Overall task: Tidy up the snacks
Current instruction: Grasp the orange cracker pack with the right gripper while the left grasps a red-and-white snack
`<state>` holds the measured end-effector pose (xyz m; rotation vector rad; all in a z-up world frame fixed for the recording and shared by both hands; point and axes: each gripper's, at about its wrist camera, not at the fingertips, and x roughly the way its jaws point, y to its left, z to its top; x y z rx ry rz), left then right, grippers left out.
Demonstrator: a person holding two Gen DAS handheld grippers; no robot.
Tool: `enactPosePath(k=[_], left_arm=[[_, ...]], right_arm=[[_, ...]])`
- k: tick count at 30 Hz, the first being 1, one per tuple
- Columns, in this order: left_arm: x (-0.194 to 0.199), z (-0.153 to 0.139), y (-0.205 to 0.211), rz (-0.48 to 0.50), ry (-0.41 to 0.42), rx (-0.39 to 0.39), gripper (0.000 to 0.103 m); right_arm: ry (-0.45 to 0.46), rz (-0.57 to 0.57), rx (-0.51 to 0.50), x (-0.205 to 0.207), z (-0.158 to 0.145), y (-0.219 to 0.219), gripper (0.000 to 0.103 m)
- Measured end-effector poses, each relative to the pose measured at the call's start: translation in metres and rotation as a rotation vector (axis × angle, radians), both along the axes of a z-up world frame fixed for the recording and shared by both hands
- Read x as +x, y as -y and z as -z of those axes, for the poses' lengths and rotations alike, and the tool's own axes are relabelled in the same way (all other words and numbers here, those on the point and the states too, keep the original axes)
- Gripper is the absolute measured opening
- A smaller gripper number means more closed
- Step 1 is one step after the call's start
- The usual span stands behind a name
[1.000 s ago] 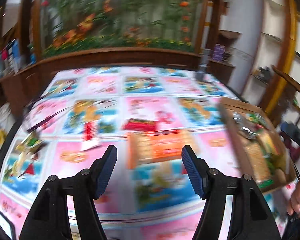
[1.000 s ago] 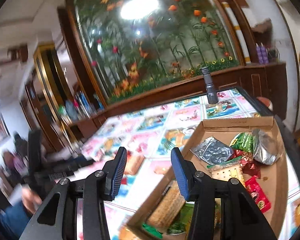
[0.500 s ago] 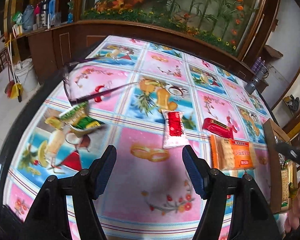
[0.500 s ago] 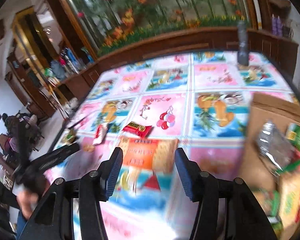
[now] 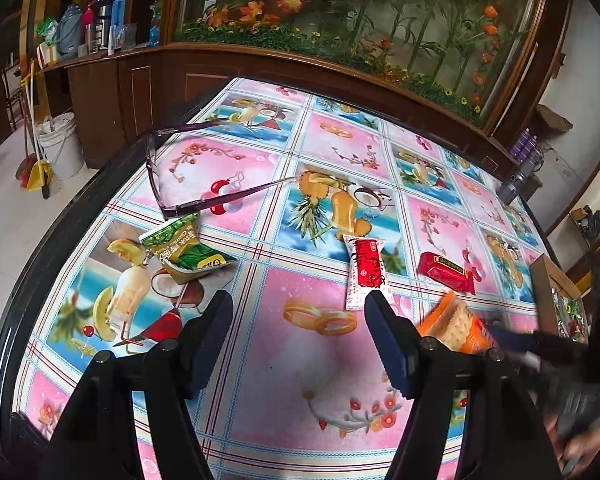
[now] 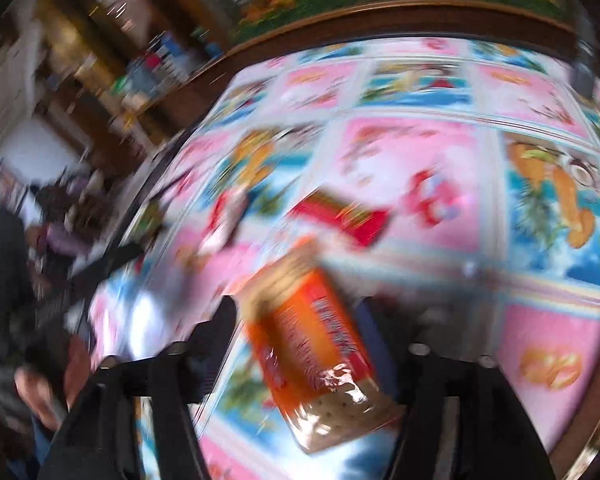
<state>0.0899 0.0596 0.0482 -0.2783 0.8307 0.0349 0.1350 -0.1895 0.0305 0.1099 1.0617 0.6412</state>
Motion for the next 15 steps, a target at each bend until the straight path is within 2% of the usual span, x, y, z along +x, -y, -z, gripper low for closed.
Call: enactPosePath(k=[3, 4, 5, 6, 7, 11, 15], left_arm=[[0.0, 0.001, 0.003, 0.0, 0.0, 0.024, 0.068], [0.0, 0.002, 0.003, -0.001, -0.001, 0.029, 0.068], [0.0, 0.002, 0.003, -0.002, 0.0, 0.032, 0.068], [0.0, 0.002, 0.004, -0.001, 0.001, 0.034, 0.067], [0.0, 0.003, 0.005, 0.002, 0.003, 0.035, 0.068], [0.001, 0.003, 0.01, 0.031, 0.01, 0.028, 0.067], [0.012, 0.003, 0.024, 0.096, -0.005, -0.033, 0.067]], right_arm=[[0.097, -0.054, -0.146, -0.026, 0.001, -0.026, 0.077], [0.138, -0.052, -0.229, -0.033, 0.004, -0.037, 0.075], [0.187, -0.05, -0.308, -0.039, 0.007, -0.046, 0.071], [0.215, -0.039, -0.358, -0.042, 0.009, -0.051, 0.058], [0.238, -0.024, -0.378, -0.046, 0.01, -0.053, 0.058], [0.24, 0.056, -0.361, -0.052, 0.008, -0.036, 0.057], [0.232, 0.139, -0.197, -0.06, -0.004, 0.0, 0.057]])
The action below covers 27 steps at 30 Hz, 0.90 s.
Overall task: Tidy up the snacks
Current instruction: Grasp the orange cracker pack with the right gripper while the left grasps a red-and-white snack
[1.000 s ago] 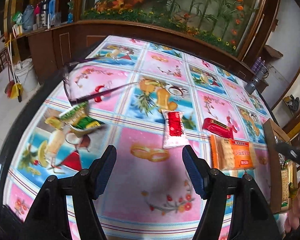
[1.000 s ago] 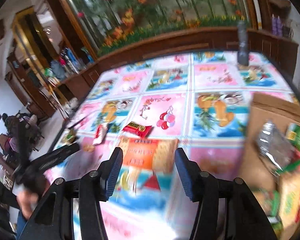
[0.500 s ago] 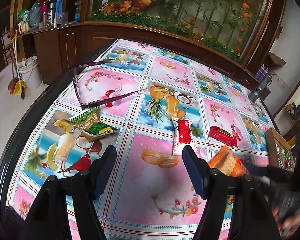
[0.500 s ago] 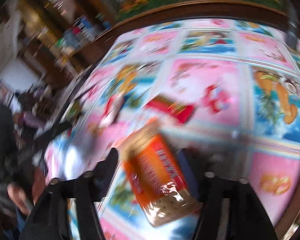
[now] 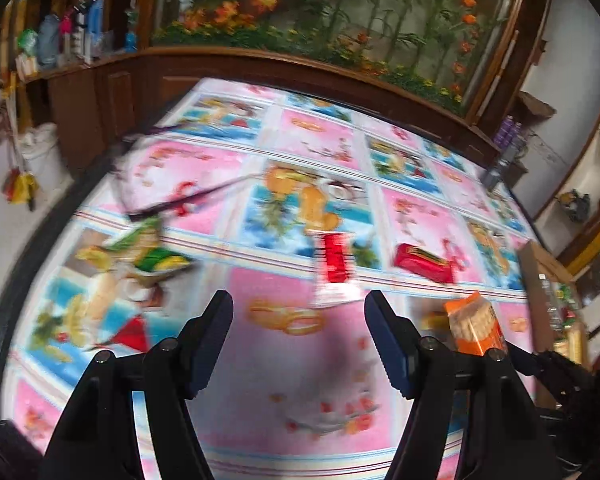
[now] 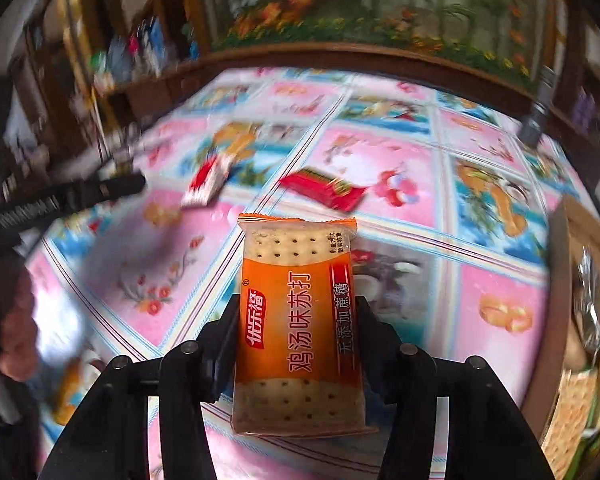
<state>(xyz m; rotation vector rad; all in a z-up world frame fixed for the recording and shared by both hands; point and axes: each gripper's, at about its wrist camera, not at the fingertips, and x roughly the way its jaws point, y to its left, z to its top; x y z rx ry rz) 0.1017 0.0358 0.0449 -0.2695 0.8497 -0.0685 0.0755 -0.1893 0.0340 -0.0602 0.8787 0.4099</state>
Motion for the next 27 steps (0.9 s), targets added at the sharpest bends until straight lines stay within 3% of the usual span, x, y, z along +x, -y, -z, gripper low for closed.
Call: enactPosePath(k=[3, 7, 10, 13, 14, 18, 23, 27], left_arm=[[0.017, -0.001, 0.019, 0.036, -0.024, 0.036, 0.067], [0.055, 0.006, 0.035, 0.036, -0.086, 0.112, 0.063], [0.074, 0.023, 0.04, 0.037, -0.161, 0.129, 0.039], [0.076, 0.026, 0.043, 0.034, -0.155, 0.169, 0.032], [0.074, 0.027, 0.042, 0.033, -0.152, 0.165, 0.025], [0.065, 0.029, 0.045, 0.032, -0.137, 0.164, 0.022], [0.017, 0.029, 0.044, 0.015, -0.129, 0.137, 0.022], [-0.016, 0.027, 0.069, 0.027, -0.093, 0.152, 0.021]], right_arm=[[0.029, 0.032, 0.105, 0.005, -0.008, 0.02, 0.058], [0.036, 0.03, 0.157, 0.008, -0.014, 0.025, 0.058], [0.042, 0.029, 0.186, 0.006, -0.02, 0.027, 0.058], [0.04, 0.026, 0.211, 0.005, -0.022, 0.028, 0.058], [0.04, 0.025, 0.216, 0.005, -0.023, 0.028, 0.058], [0.041, 0.025, 0.231, 0.004, -0.024, 0.029, 0.058], [0.041, 0.031, 0.232, 0.004, -0.024, 0.03, 0.058], [0.04, 0.038, 0.217, 0.003, -0.022, 0.029, 0.058]])
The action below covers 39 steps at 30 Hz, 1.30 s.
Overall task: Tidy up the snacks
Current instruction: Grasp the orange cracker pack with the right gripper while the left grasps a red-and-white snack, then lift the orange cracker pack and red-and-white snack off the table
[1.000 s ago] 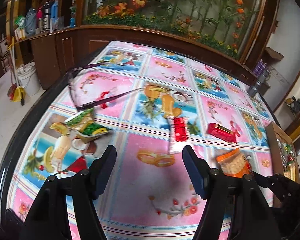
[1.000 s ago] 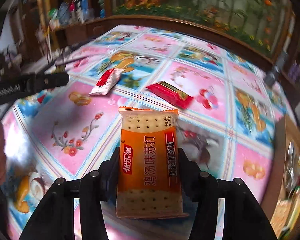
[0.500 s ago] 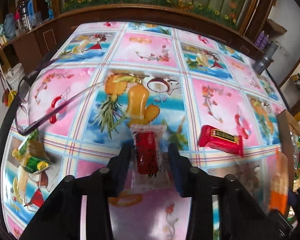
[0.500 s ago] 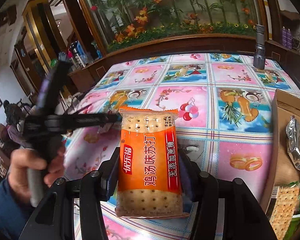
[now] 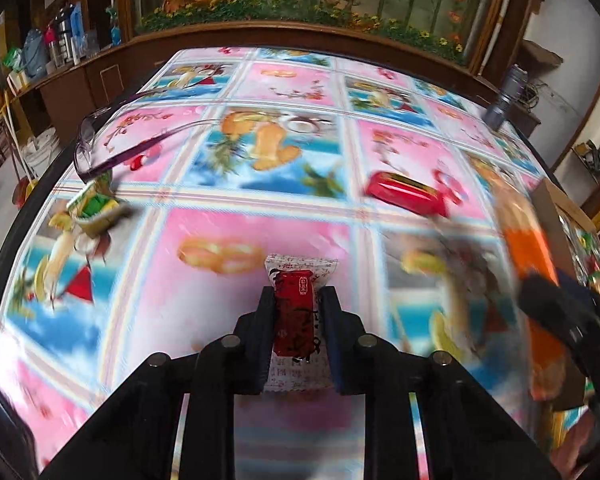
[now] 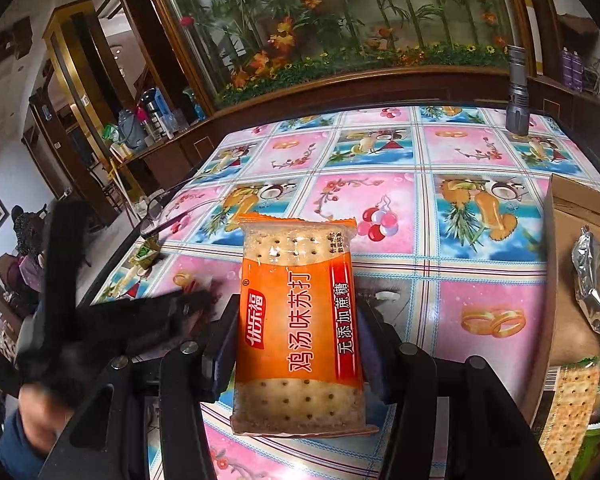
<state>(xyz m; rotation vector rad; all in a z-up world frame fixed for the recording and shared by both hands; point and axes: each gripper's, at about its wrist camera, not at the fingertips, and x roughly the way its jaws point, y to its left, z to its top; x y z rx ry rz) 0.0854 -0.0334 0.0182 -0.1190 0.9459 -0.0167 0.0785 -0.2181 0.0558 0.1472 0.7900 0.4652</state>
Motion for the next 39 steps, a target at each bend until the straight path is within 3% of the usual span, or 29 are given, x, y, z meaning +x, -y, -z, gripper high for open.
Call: enactPosePath(k=[6, 14, 39], left_arm=[[-0.02, -0.015, 0.022, 0.047, 0.127, 0.051, 0.021], [-0.039, -0.036, 0.027, 0.009, 0.298, 0.164, 0.021], [-0.059, -0.046, 0.049, 0.018, 0.419, 0.333, 0.021]], right_arm=[[0.007, 0.035, -0.018, 0.001, 0.002, 0.005, 0.058], [0.019, 0.04, -0.013, 0.0, 0.0, 0.005, 0.058], [0.026, 0.038, 0.008, -0.002, -0.003, 0.006, 0.058]])
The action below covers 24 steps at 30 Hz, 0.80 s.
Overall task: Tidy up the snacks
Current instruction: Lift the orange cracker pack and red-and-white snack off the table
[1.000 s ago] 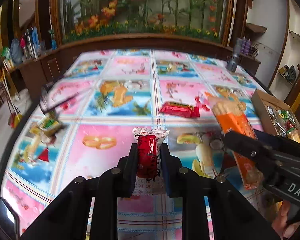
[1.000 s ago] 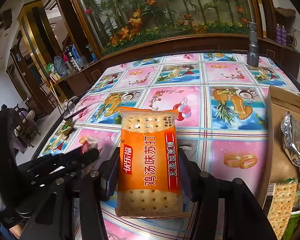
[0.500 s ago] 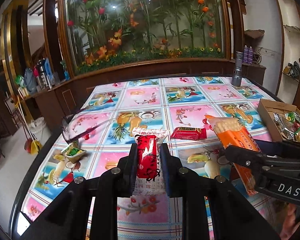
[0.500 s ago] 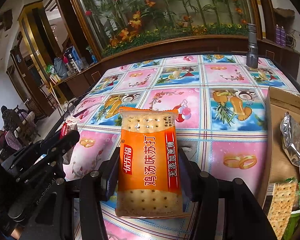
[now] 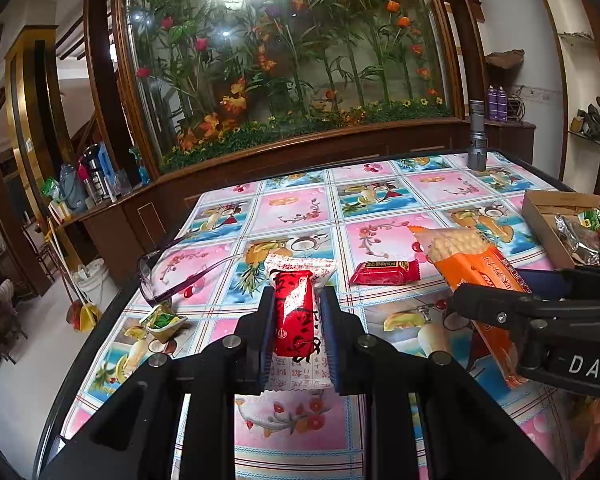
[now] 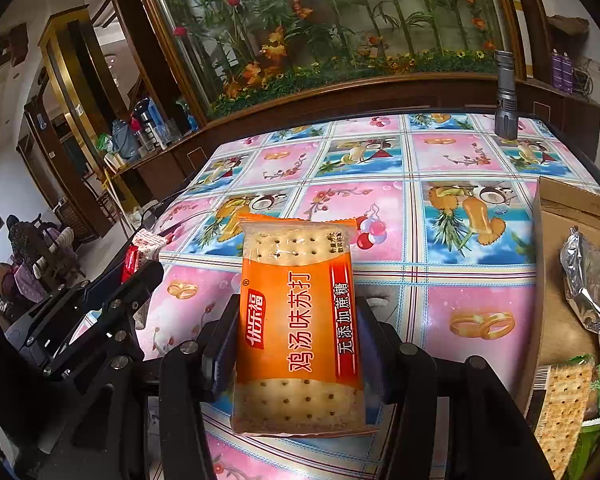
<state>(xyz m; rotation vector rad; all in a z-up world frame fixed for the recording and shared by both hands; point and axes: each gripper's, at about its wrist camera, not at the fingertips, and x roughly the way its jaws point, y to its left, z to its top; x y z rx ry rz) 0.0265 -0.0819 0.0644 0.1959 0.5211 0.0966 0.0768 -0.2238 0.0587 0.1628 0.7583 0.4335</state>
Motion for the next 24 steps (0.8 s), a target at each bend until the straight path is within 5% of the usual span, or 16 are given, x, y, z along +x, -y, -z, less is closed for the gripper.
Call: enactPosePath(k=[24], left_arm=[[-0.0059, 0.0001, 0.0078, -0.001, 0.019, 0.033, 0.021]], right_arm=[[0.003, 0.0, 0.002, -0.0003, -0.0004, 0.0008, 0.058]])
